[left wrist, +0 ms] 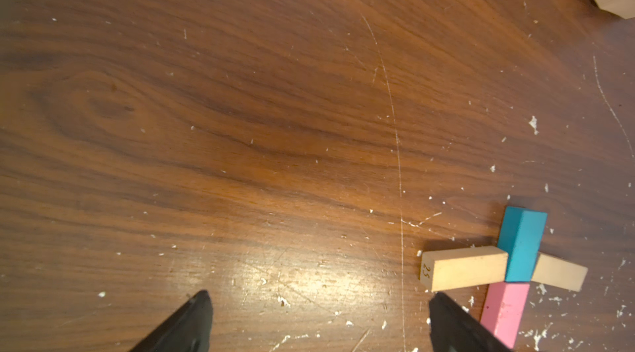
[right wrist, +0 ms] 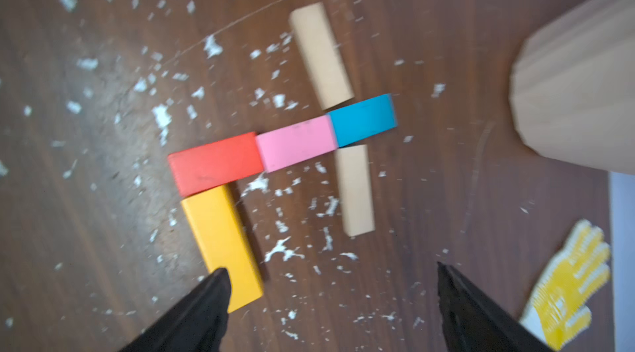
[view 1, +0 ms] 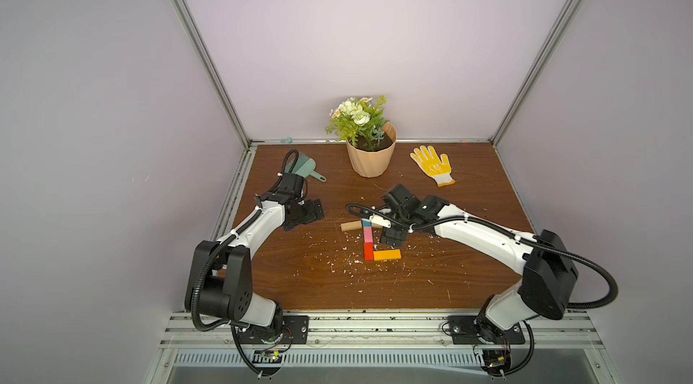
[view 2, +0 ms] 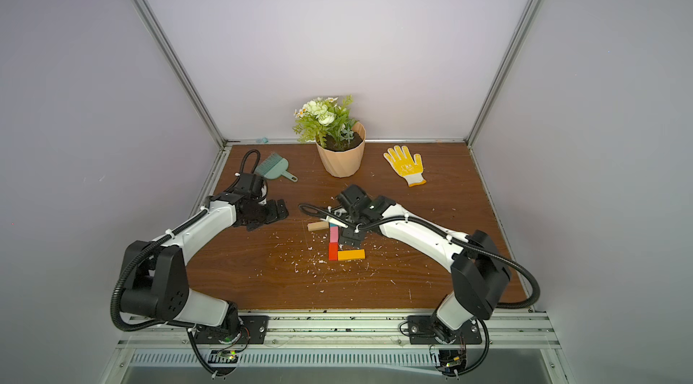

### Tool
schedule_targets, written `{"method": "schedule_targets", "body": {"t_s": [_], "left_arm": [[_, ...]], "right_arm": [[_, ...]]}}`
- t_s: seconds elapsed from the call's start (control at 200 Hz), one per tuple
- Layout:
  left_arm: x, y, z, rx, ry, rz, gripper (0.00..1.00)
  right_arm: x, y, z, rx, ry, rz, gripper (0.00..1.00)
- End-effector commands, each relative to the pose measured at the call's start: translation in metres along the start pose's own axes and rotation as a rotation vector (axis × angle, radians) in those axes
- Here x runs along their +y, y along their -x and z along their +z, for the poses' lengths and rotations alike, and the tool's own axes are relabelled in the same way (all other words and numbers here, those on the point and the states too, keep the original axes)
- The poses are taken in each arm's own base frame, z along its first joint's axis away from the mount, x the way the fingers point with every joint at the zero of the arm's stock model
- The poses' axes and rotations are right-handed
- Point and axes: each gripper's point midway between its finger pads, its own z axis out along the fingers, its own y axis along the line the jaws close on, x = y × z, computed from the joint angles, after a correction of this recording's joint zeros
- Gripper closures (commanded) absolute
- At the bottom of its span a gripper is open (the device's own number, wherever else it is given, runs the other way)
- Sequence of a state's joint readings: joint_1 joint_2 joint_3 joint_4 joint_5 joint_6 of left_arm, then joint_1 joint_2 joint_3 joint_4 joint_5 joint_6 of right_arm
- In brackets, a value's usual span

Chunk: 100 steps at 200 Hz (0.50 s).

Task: Assemble the letter t with building blocks
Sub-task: Assemble the building block at the center of the board, then adjust the building block at the center of the board.

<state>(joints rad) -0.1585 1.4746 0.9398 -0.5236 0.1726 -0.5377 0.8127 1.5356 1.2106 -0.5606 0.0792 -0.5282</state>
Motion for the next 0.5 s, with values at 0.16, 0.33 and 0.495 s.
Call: {"method": "schedule_targets", "body": {"t_s": [0.16, 0.33, 0.495], "left_arm": [[0.007, -0.027, 0.021, 0.051, 0.121, -0.019, 0.01], [0.023, -0.034, 0.031, 0.078, 0.229, -0.023, 0.01], [0.033, -0.035, 0.035, 0.078, 0.309, -0.034, 0.01]], "right_arm": [[-0.077, -0.033, 0.02, 0.092, -0.297, 0.493, 0.01], [-0.073, -0.062, 0.058, 0.227, -0.325, 0.574, 0.01], [-0.072, -0.078, 0.077, 0.295, -0.312, 0.649, 0.01]]}}
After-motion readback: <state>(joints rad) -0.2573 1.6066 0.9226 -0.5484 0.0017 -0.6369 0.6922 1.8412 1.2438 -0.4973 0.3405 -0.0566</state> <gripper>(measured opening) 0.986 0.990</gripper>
